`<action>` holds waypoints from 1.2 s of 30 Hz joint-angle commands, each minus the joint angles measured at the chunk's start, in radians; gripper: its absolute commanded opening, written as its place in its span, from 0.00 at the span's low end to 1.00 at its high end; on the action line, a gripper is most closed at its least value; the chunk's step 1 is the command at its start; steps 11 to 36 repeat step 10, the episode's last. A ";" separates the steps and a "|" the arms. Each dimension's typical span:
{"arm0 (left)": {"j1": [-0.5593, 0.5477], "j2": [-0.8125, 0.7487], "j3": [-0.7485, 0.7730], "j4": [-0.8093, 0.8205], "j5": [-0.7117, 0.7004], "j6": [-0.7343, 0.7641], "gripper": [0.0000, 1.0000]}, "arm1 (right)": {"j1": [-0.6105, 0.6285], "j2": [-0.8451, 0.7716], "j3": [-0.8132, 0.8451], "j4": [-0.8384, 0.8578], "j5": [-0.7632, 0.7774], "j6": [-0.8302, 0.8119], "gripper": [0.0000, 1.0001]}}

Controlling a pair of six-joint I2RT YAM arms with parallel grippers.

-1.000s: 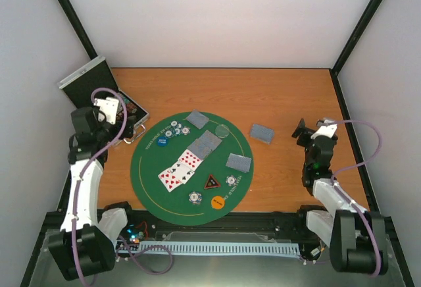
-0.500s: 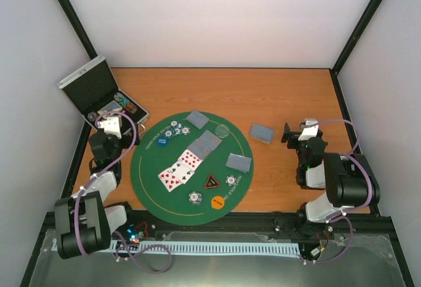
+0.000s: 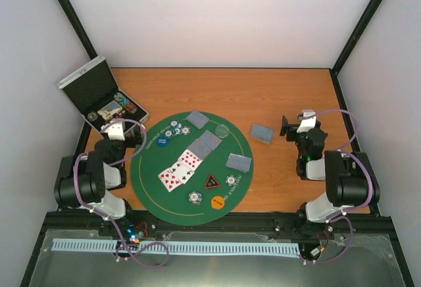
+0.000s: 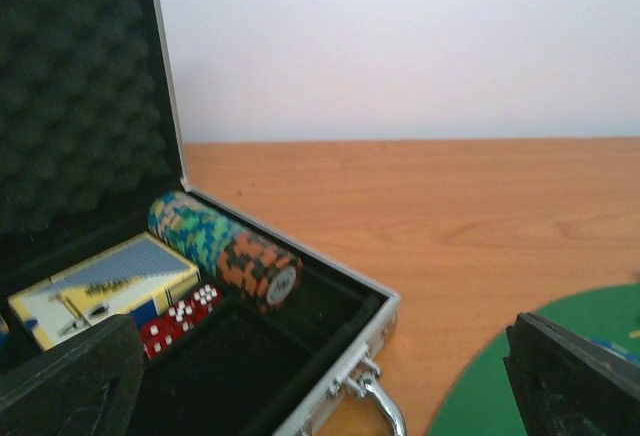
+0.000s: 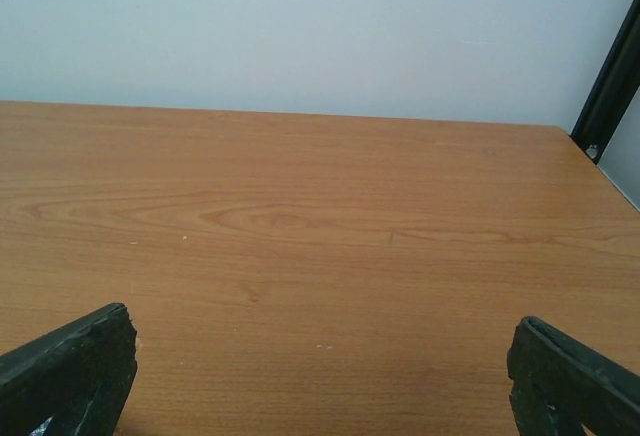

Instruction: Distribute texas hold em gaming equipment

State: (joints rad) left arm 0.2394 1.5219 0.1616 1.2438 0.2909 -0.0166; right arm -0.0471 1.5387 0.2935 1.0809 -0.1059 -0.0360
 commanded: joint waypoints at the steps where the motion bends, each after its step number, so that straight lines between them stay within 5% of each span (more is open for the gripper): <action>1: -0.005 0.005 0.028 0.138 -0.006 0.003 1.00 | 0.009 -0.002 0.003 0.006 0.006 -0.016 1.00; 6: -0.005 -0.001 0.083 0.018 -0.036 -0.010 1.00 | 0.009 0.000 0.006 0.000 0.006 -0.015 1.00; 36: -0.006 0.004 0.086 0.020 -0.045 -0.014 1.00 | 0.009 -0.002 0.006 -0.001 0.008 -0.016 1.00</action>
